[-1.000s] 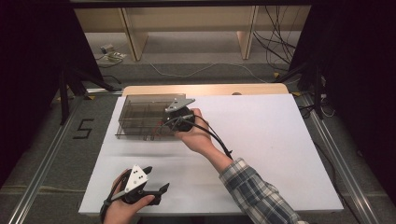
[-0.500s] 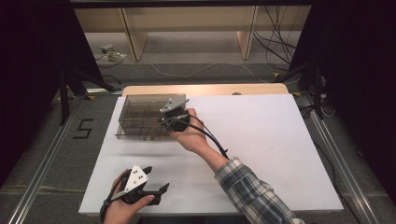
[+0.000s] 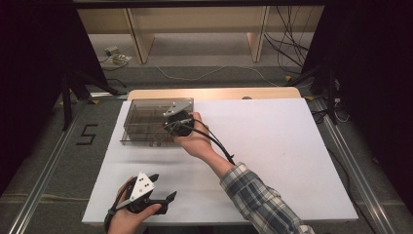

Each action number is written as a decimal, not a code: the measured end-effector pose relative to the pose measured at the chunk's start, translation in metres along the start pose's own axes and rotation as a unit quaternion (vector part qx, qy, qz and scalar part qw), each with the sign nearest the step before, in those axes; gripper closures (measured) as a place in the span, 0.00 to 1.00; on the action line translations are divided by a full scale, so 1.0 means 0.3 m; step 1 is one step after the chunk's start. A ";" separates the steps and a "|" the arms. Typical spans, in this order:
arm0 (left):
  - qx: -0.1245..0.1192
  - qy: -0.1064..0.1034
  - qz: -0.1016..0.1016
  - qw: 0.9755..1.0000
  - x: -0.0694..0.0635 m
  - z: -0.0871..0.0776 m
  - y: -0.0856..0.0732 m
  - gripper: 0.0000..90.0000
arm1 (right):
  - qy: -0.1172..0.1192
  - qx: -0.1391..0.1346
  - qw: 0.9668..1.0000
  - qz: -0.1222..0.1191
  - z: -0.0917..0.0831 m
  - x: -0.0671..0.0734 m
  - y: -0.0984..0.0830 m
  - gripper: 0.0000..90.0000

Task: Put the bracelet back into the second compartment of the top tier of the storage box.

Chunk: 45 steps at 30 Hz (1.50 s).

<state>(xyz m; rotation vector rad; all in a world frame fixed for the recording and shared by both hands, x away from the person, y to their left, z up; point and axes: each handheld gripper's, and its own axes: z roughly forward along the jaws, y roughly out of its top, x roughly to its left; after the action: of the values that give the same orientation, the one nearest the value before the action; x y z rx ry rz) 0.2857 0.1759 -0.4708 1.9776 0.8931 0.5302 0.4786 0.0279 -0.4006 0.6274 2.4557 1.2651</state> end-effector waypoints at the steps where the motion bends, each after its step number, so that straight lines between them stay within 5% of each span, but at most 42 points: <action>1: 0.000 0.000 0.000 1.000 0.000 0.000 0.000 0.19 | -0.001 0.000 1.000 0.000 0.003 0.000 0.003 1.00; 39: 0.001 -0.003 0.000 1.000 0.000 0.000 -0.001 0.19 | -0.008 0.016 1.000 -0.001 0.093 0.014 0.014 1.00; 45: 0.002 -0.004 0.002 1.000 -0.001 0.000 -0.002 0.19 | -0.010 0.022 1.000 -0.002 0.099 0.013 0.011 0.94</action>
<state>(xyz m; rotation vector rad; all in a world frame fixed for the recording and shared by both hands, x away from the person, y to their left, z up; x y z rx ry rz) 0.2854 0.1759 -0.4713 1.9837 0.8856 0.5242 0.4897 0.0520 -0.4151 0.6414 2.4732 1.2012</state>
